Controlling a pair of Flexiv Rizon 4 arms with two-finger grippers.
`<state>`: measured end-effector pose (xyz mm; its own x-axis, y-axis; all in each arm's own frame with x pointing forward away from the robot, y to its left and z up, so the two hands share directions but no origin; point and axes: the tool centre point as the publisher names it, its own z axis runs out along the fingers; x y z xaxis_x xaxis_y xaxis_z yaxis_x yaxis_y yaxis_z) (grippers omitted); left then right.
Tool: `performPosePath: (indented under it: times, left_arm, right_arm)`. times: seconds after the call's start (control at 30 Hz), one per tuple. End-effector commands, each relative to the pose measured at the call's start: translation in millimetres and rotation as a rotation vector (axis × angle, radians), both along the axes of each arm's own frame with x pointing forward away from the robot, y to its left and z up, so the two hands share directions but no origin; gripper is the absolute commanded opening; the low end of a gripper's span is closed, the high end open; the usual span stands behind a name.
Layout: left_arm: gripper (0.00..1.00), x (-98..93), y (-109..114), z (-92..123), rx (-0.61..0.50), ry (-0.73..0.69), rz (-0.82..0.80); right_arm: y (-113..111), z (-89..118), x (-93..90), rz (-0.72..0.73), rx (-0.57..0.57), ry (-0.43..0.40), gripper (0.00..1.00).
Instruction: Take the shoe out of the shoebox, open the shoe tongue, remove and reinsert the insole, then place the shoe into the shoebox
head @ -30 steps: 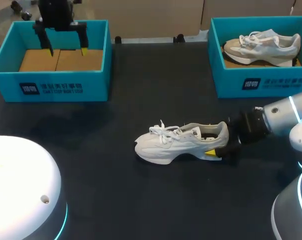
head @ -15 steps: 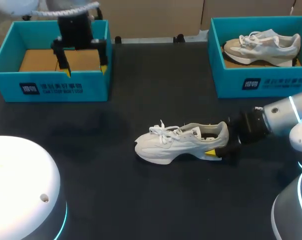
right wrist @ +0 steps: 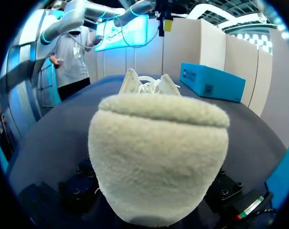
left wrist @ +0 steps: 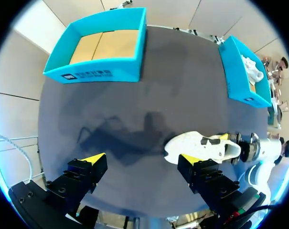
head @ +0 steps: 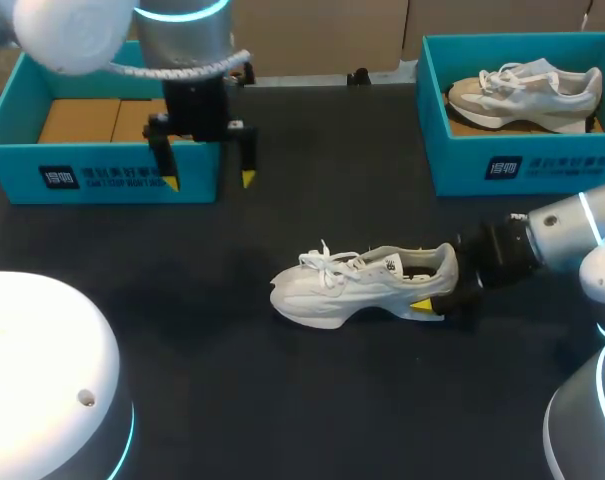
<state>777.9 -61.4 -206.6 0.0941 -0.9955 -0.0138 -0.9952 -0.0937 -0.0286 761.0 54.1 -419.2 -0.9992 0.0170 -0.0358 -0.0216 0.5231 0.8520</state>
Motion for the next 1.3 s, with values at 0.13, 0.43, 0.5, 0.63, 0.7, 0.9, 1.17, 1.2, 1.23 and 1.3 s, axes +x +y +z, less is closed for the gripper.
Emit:
performPosePath:
  times: [0.13,0.43,0.5,0.63,0.7,0.9,1.17,1.2,1.23,1.3]
  left_arm:
    - [1.00,-16.8,-42.8,-8.0,0.029,-0.014,-0.020]
    - [1.00,-45.0,-87.4,-30.1,0.035,-0.009,-0.038]
    - [1.00,-50.7,-95.7,-36.5,0.032,-0.005,-0.038]
    - [1.00,-61.2,-111.0,-49.1,0.023,-0.008,-0.036]
    - [1.00,-65.8,-117.4,-53.0,0.021,-0.015,-0.039]
    - [1.00,-74.0,-139.1,-55.6,-0.011,-0.045,-0.075]
    - [1.00,-71.1,-170.0,-50.4,-0.083,-0.067,-0.099]
    - [1.00,-70.6,-173.9,-49.7,-0.088,-0.072,-0.103]
    - [1.00,-69.7,-177.8,-49.3,-0.088,-0.081,-0.113]
    - [1.00,-70.2,-185.5,-49.2,-0.084,-0.121,-0.144]
  right_arm:
    - [5.8,-5.1,-2.8,-0.001,-0.004,0.000,0.00]
    - [5.8,-5.1,-2.8,-0.001,-0.004,0.000,0.00]
    - [5.8,-5.1,-2.8,-0.001,-0.004,0.000,0.00]
    - [5.8,-5.1,-2.8,-0.001,-0.004,0.000,0.00]
    - [5.8,-5.1,-2.8,-0.001,-0.004,0.000,0.00]
    - [5.8,-5.1,-2.8,-0.001,-0.004,0.000,0.00]
    - [5.8,-5.1,-2.8,-0.001,-0.004,0.000,0.00]
    - [5.8,-5.1,-2.8,-0.001,-0.004,0.000,0.00]
    - [5.8,-5.1,-2.8,-0.001,-0.004,0.000,0.00]
    - [5.8,-5.1,-2.8,-0.001,-0.004,0.000,0.00]
